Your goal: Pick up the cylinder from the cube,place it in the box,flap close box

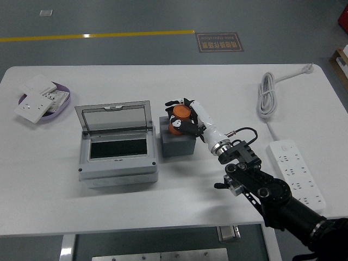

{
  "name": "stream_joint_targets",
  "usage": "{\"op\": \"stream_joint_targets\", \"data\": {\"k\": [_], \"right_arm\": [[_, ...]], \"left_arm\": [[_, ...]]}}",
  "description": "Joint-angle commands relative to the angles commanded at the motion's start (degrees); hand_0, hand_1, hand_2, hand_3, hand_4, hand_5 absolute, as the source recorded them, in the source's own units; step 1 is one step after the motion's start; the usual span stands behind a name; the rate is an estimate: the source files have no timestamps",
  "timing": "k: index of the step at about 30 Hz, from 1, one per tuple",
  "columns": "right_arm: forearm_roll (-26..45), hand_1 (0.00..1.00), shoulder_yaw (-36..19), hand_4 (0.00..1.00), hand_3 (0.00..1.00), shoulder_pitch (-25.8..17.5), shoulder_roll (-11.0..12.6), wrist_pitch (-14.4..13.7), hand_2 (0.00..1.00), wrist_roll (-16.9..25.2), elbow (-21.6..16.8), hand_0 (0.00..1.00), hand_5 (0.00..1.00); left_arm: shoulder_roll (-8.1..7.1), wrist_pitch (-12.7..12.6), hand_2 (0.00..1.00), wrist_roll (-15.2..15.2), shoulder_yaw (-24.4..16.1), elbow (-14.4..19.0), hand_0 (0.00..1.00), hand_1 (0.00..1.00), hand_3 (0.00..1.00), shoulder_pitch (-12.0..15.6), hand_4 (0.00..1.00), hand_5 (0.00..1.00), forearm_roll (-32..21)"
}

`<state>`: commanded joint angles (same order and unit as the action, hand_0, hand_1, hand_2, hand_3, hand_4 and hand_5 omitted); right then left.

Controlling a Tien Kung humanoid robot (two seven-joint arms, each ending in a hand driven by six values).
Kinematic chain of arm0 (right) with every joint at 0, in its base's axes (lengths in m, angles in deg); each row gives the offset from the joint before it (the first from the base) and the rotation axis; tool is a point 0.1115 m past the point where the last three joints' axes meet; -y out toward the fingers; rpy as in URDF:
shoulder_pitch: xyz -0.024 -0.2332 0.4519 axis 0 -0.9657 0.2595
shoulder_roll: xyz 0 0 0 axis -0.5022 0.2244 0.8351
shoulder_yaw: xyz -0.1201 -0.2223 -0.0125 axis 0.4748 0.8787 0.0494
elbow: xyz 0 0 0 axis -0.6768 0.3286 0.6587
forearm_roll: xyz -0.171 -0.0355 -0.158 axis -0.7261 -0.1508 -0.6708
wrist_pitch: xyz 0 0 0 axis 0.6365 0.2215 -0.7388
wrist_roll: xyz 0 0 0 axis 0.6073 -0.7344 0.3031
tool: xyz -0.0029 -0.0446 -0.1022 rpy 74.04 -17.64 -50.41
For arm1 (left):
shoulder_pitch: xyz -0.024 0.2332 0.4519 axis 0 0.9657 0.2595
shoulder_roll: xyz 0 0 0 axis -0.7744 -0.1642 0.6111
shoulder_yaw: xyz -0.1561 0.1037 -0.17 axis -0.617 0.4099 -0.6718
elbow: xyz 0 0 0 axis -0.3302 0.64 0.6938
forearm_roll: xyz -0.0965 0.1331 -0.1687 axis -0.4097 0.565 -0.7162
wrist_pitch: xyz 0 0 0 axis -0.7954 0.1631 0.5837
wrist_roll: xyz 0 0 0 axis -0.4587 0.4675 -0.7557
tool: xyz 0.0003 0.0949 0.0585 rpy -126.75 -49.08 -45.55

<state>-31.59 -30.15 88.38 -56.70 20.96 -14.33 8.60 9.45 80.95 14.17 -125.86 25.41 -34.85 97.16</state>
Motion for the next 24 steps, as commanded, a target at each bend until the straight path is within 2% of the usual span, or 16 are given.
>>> {"op": "stream_joint_targets", "data": {"k": [2, 3, 8, 9, 14, 15, 24], "right_arm": [[0.04, 0.616, 0.09, 0.088, 0.593, -0.04, 0.0, -0.02, 0.584, -0.07, -0.09, 0.621, 0.002], [0.04, 0.579, 0.15, 0.004, 0.539, -0.07, 0.0, -0.04, 0.553, -0.11, -0.17, 0.553, 0.002], [-0.2, 0.579, 0.19, 0.004, 0.539, -0.3, 0.0, -0.39, 0.553, -0.02, -1.37, 0.553, 0.002], [-0.32, 0.54, 0.08, 0.028, 0.472, -0.31, 0.0, -0.48, 0.515, 0.01, -1.75, 0.503, 0.002], [-1.2, 0.54, -1.11, 0.028, 0.472, -0.3, 0.12, -0.86, 0.515, -0.06, -4.52, 0.503, 0.002], [-1.56, 0.503, -1.46, 0.055, 0.444, -0.3, 0.32, -1.05, 0.484, -0.2, -5.52, 0.482, 0.002], [-7.63, 0.489, -3.05, 0.063, 0.426, -1.84, 3.23, -4.17, 0.471, -3.56, -15.76, 0.473, 0.002]], "left_arm": [[0.01, -0.01, 0.854, 0.0, -0.03, 0.0, 0.923, 0.852, 0.951, 0.0, 0.002, 0.002, 0.02], [0.01, -0.02, 0.854, 0.0, -0.03, 0.0, 0.923, 0.852, 0.951, 0.0, 0.002, 0.002, 0.01], [0.09, -0.04, 0.854, 0.05, 0.0, 0.0, 0.923, 0.852, 0.951, 0.05, 0.002, 0.002, -0.06], [0.1, -0.05, 0.854, 0.06, 0.0, 0.0, 0.923, 0.852, 0.951, 0.06, 0.002, 0.002, -0.06], [0.13, -0.07, 0.854, 0.08, -0.06, 0.0, 0.923, 0.852, 0.951, 0.12, 0.002, 0.002, 0.0], [0.12, -0.07, 0.854, 0.07, -0.08, 0.0, 0.923, 0.852, 0.951, 0.14, 0.002, 0.002, 0.01], [0.26, -0.13, 0.854, 0.02, -0.27, 0.0, 0.923, 0.852, 0.951, 0.33, 0.002, 0.002, 0.08]]}}
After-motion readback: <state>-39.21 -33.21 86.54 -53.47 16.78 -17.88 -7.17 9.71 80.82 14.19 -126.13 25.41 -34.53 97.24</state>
